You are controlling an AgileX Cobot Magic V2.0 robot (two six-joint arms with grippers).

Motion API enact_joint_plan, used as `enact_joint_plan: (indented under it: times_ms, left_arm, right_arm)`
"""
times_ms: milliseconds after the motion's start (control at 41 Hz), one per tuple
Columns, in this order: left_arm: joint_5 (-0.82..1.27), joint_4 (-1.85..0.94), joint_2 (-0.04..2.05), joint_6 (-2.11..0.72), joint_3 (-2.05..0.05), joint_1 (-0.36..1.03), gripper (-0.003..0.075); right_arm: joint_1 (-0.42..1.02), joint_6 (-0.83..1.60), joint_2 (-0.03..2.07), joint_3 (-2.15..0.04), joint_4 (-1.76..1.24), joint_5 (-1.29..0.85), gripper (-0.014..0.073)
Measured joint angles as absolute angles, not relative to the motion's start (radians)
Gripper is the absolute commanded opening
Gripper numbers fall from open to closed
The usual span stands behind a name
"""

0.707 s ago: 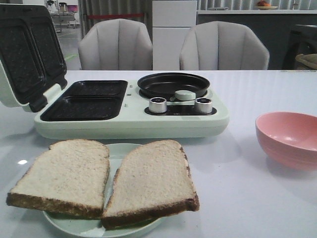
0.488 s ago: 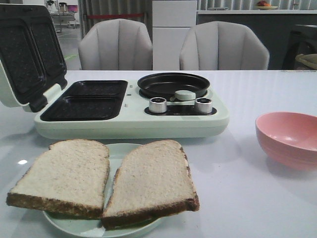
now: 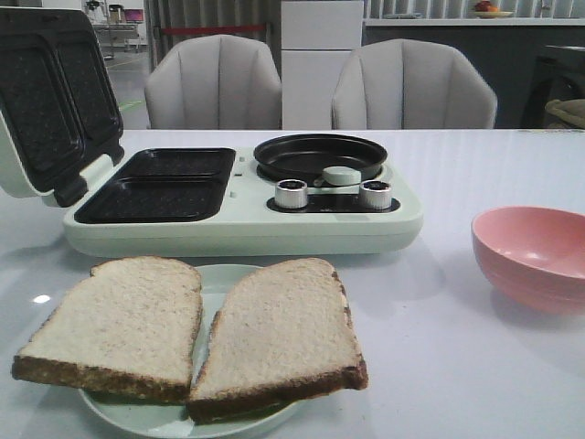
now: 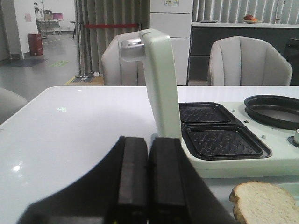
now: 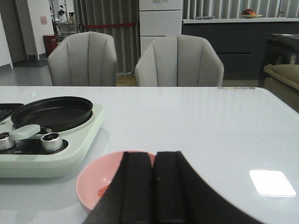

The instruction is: Make breakfast with bread and shrimp

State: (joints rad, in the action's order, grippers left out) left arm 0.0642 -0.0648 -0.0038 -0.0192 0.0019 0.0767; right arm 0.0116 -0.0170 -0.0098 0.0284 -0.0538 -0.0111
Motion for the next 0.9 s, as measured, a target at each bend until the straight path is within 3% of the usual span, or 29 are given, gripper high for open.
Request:
enact_joint_plan:
  times_ms: [488, 707, 902]
  left_arm:
    - [0.03, -0.114, -0.004, -0.019, -0.032, 0.077, 0.0098]
    - [0.063, -0.064, -0.004, -0.019, -0.252, 0.077, 0.0098]
    - [0.239, -0.03, 0.083, -0.019, -0.487, 0.077, 0.0098]
  right_arm:
    - [0.012, -0.017, -0.01, -0.06, -0.054, -0.025, 0.0016]
    - [0.012, -0.017, 0.002, -0.279, -0.054, -0.123, 0.0016]
    - [0.012, -0.017, 0.125, -0.463, -0.054, -0.26, 0.0016]
